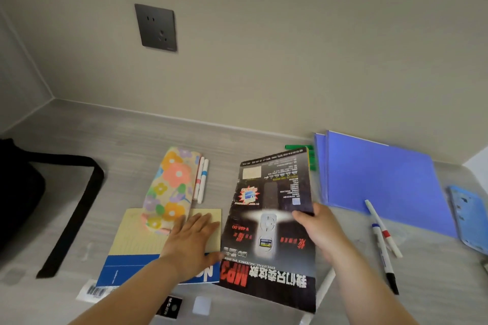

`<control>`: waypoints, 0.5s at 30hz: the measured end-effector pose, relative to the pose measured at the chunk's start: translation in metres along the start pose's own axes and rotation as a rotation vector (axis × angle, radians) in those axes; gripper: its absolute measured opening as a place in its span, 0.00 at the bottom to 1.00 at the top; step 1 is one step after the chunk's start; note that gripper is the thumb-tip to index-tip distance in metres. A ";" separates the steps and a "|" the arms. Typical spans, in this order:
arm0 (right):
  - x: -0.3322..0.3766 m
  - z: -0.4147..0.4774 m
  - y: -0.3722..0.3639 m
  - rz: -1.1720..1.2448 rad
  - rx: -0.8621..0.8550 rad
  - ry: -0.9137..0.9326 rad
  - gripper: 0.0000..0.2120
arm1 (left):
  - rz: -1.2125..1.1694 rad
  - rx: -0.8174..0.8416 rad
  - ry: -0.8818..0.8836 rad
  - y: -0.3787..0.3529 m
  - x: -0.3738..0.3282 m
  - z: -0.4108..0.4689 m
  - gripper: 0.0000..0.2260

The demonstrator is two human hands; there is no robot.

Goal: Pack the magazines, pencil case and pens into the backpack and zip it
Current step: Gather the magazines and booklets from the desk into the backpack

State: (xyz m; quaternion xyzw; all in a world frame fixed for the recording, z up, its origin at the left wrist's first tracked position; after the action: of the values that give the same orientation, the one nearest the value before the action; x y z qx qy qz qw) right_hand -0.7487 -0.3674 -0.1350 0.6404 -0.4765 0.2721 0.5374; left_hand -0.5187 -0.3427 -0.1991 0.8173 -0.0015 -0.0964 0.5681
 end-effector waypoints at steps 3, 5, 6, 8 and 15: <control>0.052 -0.015 0.040 -0.066 -0.113 0.201 0.02 | -0.260 -0.001 0.047 0.017 0.001 -0.005 0.22; 0.084 -0.031 0.056 -0.088 -0.154 0.329 0.05 | -0.833 -0.084 0.177 0.042 0.013 -0.009 0.16; 0.099 -0.041 0.058 -0.067 -0.148 0.389 0.08 | -1.152 -0.082 0.213 0.051 0.017 -0.011 0.16; 0.123 -0.061 0.045 -0.063 -0.072 0.506 0.14 | -1.576 -0.001 0.197 0.066 0.018 -0.011 0.24; 0.179 -0.121 -0.036 -0.267 0.237 0.958 0.22 | -1.749 0.203 -0.043 0.136 0.049 -0.046 0.23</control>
State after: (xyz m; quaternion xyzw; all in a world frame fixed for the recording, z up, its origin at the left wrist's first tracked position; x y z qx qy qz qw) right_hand -0.6255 -0.3108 0.0370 0.5555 -0.0566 0.5163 0.6493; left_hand -0.4487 -0.3533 -0.0652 0.5700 0.6056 -0.5118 0.2153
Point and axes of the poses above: each hand's wrist, its own z-axis towards the middle knuckle, its own y-axis out of the back of the hand, x = y × z, the point moved 10 cm from there along z, towards the middle knuckle, and after that the axes turned 3 degrees about y, right-handed, at the moved point
